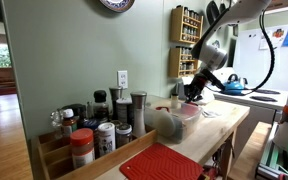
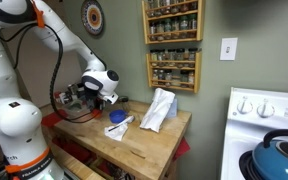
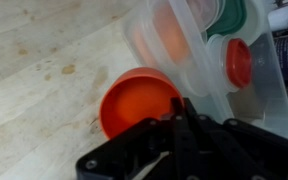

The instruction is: Remove the blue bowl with the orange cup, put it on the cupboard and then remove the orange cup from the blue bowl and put it upside down on the cupboard

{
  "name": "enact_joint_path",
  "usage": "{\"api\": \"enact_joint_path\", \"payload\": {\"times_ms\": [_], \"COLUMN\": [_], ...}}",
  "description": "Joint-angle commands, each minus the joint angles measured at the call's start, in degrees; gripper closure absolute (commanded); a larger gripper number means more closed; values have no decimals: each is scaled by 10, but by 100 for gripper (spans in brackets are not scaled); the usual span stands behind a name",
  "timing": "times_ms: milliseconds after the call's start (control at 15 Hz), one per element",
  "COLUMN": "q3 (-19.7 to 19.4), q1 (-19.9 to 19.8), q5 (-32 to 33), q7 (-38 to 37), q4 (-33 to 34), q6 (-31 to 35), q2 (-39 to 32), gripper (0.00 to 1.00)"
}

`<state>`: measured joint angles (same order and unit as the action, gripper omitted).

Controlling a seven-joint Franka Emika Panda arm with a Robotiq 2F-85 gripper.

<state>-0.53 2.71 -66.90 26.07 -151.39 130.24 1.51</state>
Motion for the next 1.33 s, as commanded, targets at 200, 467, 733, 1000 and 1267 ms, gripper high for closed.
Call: {"api": "enact_joint_path", "payload": {"times_ms": [200, 467, 733, 1000, 1267], "q3": [-14, -17, -18, -5, 16], "q1": [-36, -43, -44, -26, -8], "q5": [-56, -41, -41, -20, 47], "q7": [72, 68, 61, 18, -73], "q4": [14, 20, 22, 22, 11], "q6": [-40, -15, 10, 81, 168], "q2": [-83, -106, -79, -37, 3], "gripper": [97, 57, 28, 1, 0]}}
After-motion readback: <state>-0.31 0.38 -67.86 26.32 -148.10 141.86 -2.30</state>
